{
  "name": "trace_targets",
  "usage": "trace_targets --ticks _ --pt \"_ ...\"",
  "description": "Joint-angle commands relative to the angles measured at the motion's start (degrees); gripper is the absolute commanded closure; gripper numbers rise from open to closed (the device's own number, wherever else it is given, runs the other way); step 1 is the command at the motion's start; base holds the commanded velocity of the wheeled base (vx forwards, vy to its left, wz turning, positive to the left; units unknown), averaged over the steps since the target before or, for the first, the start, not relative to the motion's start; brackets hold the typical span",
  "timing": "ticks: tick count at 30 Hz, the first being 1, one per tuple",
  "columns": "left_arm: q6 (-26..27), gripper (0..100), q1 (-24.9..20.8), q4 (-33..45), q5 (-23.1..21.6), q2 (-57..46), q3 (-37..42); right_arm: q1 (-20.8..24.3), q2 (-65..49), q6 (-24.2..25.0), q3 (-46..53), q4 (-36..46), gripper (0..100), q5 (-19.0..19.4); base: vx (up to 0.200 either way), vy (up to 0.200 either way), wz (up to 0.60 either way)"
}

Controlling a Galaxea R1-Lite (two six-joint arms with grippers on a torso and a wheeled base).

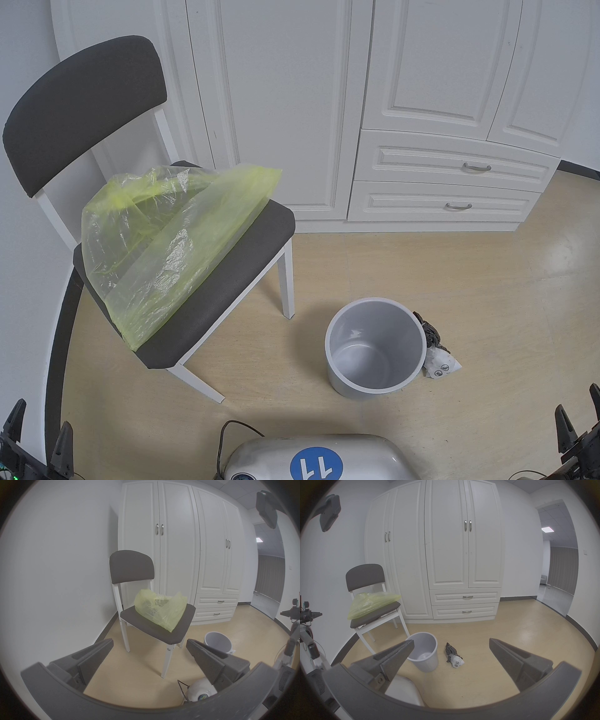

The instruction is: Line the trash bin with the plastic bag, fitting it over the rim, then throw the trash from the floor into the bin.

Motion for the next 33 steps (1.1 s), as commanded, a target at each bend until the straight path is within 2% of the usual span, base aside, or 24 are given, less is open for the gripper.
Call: trace_targets --ticks 1,6,10,16,29,33 --pt "0.35 0 0.00 0.02 -0.31 -0.84 1.01 0.00 -0.93 -0.09 1.01 0.04 0 -0.08 0.000 0.000 0.00" --pt "1.05 0 0.00 0.02 -0.31 -0.93 1.01 -0.09 -0.93 -2.64 1.01 0.04 0 0.62 0.000 0.000 0.00" --pt "2.99 0 0.09 -0.06 -2.24 -0.93 1.01 0.00 -0.93 -2.99 1.01 0.04 0 0.97 0.000 0.000 0.00" --pt "2.64 0 0.09 -0.06 -2.24 -0.93 1.01 0.18 -0.93 -0.18 1.01 0.04 0 0.71 0.000 0.000 0.00" --pt "1.67 0 0.00 0.11 -2.16 -0.84 0.92 0.00 -0.93 -0.62 1.01 -0.22 0 0.27 0.000 0.000 0.00" --pt "-0.88 0 0.00 0.02 -1.10 -0.75 0.92 0.09 -0.93 -0.01 1.01 -0.22 0 0.36 0.000 0.000 0.00"
